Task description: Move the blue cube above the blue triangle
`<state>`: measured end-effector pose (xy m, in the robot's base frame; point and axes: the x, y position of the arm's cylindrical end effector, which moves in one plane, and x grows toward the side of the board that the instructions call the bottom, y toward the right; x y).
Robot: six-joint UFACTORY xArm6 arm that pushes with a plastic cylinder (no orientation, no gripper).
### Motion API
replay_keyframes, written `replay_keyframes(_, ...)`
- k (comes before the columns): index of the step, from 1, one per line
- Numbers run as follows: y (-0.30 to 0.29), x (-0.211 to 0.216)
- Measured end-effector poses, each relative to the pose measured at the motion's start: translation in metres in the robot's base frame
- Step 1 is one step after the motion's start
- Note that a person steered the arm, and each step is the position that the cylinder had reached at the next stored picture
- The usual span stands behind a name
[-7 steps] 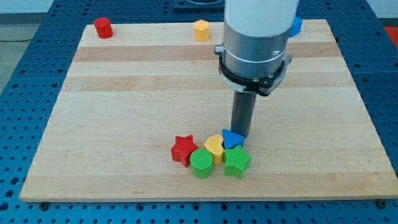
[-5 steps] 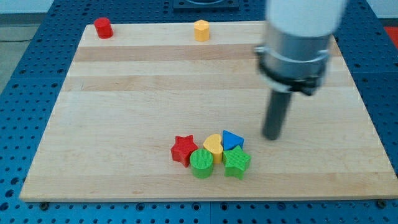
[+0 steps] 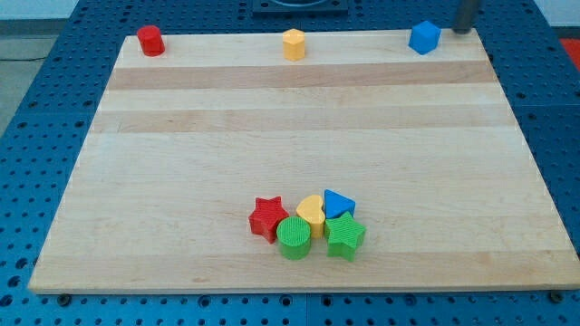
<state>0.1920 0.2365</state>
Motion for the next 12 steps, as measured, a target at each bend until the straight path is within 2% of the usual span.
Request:
replay_keyframes(1, -0.075, 0.002)
replay_keyframes(2, -0.092, 0.009)
replay_keyframes(4, -0.019, 0.016)
replay_keyframes(5, -0.018, 0.020)
replay_keyframes(6, -0.044, 0.036)
replay_keyframes(7, -0.072, 0.065)
replay_keyframes(9, -0.165, 0.112)
replay_keyframes(12, -0.198, 0.199)
